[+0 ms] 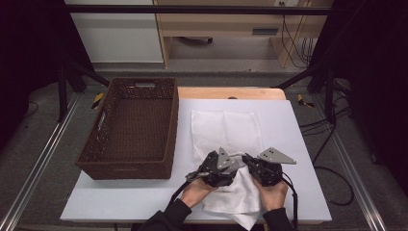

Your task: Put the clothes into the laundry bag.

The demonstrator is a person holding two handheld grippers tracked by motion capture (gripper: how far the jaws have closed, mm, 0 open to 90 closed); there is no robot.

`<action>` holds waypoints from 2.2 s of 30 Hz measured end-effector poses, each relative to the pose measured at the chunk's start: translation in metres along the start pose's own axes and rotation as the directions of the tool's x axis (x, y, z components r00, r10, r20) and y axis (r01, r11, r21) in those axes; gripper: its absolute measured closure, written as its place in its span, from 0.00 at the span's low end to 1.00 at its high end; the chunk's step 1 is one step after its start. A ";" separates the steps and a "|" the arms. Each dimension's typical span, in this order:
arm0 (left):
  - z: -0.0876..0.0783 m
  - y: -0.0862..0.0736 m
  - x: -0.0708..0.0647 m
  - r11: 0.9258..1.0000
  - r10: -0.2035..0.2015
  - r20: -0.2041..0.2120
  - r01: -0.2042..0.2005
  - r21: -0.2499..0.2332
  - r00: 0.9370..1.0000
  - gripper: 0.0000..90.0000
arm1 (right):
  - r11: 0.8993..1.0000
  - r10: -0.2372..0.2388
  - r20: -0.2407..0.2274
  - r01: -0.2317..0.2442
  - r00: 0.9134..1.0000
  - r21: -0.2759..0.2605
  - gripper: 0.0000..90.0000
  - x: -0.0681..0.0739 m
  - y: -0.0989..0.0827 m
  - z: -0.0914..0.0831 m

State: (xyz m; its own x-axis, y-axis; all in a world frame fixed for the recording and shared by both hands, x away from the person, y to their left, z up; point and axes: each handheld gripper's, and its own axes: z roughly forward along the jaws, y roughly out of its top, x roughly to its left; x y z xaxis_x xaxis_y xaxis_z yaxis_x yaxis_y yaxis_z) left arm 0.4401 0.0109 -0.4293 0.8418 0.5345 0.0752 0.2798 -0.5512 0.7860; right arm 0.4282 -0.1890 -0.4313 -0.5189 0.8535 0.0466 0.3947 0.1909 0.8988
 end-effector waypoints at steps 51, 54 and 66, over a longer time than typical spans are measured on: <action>0.014 -0.013 -0.006 1.000 -0.024 -0.067 0.025 0.014 0.997 0.39 | 1.000 -0.013 -0.019 0.012 1.000 -0.002 0.98 0.002 -0.001 -0.006; -0.004 -0.013 -0.013 1.000 -0.013 -0.044 0.013 0.001 0.999 0.33 | 1.000 -0.013 -0.017 0.013 1.000 -0.003 0.98 0.001 -0.001 -0.007; 0.013 -0.040 -0.017 0.996 -0.073 0.019 0.073 0.044 0.997 0.69 | 1.000 -0.010 -0.017 0.010 1.000 0.012 0.98 0.001 -0.003 -0.004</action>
State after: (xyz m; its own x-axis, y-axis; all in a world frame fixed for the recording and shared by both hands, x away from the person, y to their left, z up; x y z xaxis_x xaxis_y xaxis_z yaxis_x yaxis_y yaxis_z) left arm 0.4210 0.0159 -0.4704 0.8278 0.5611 0.0055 0.3601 -0.5386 0.7617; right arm 0.4229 -0.1906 -0.4320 -0.5359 0.8431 0.0453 0.3987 0.2054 0.8938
